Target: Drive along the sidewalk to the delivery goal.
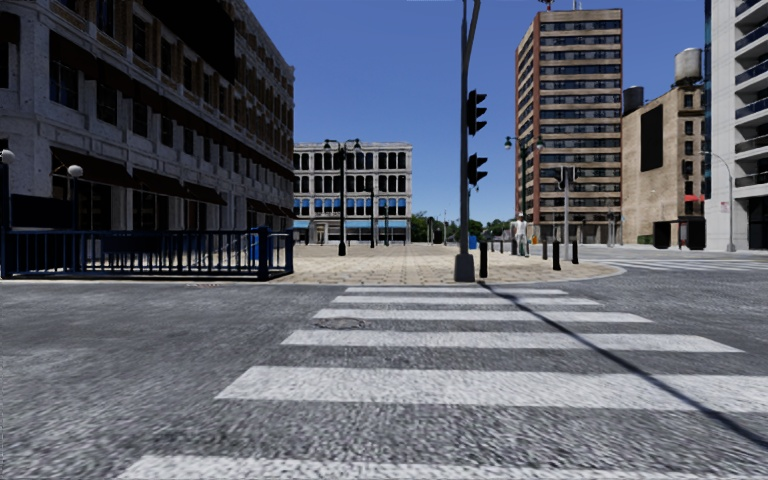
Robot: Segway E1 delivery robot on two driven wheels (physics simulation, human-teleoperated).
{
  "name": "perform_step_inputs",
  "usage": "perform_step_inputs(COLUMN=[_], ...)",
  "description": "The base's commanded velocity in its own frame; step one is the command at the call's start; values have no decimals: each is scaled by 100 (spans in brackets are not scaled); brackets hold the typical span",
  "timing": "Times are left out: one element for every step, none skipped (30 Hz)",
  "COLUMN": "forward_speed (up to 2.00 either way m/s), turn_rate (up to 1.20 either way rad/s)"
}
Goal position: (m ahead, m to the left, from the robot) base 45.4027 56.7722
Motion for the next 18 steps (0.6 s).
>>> perform_step_inputs(forward_speed=[200,200,200,200,200,200,200,200,200,200,200,200,200,200,200,200,200,200], turn_rate=[0,0,0,0,0,0,0,0,0,0,0,0,0,0,0,0,0,0])
